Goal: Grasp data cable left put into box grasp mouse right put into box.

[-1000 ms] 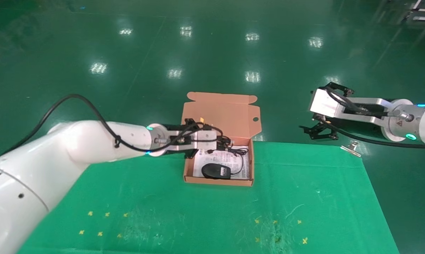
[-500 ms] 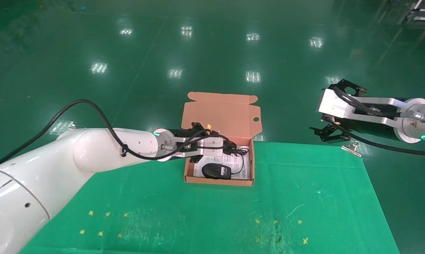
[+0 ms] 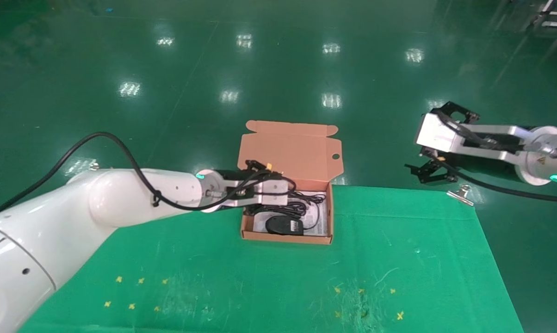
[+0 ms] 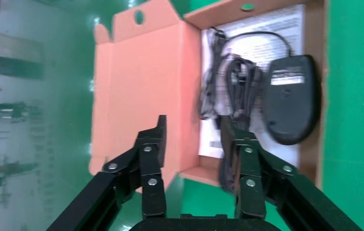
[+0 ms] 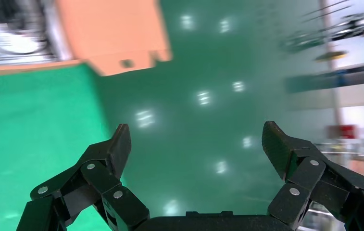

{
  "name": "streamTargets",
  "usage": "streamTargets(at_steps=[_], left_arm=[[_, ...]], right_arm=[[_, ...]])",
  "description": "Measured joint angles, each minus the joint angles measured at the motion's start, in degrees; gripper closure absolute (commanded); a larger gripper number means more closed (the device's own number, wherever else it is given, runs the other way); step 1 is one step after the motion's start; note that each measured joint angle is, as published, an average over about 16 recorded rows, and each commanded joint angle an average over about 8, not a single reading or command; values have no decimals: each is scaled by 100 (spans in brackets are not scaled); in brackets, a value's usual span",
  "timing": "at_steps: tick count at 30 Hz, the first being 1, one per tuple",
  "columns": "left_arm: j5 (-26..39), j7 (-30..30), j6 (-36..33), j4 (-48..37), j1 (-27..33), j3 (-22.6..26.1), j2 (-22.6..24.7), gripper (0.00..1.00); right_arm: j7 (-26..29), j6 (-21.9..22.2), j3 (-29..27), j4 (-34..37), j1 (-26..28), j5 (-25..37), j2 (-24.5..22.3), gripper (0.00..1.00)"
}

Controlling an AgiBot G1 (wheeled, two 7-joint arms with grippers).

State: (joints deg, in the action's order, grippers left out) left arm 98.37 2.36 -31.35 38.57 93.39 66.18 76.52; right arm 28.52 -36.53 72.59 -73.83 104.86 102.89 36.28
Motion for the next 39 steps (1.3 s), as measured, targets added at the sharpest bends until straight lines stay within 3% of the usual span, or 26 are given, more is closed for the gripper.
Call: streamTargets(at_steps=[10, 17, 39], left_arm=[[-2, -117, 292, 16, 371, -147, -99, 0], [-287, -189, 108, 164, 284, -408, -303, 0], [-2207, -591, -1869, 1356, -951, -2057, -1679, 0]], right_arm=[[-212, -231, -107, -76, 382, 272, -8, 0], [-338, -572, -360, -104, 273, 107, -6, 0], [-848, -2112, -2230, -60, -1346, -2078, -49, 0]])
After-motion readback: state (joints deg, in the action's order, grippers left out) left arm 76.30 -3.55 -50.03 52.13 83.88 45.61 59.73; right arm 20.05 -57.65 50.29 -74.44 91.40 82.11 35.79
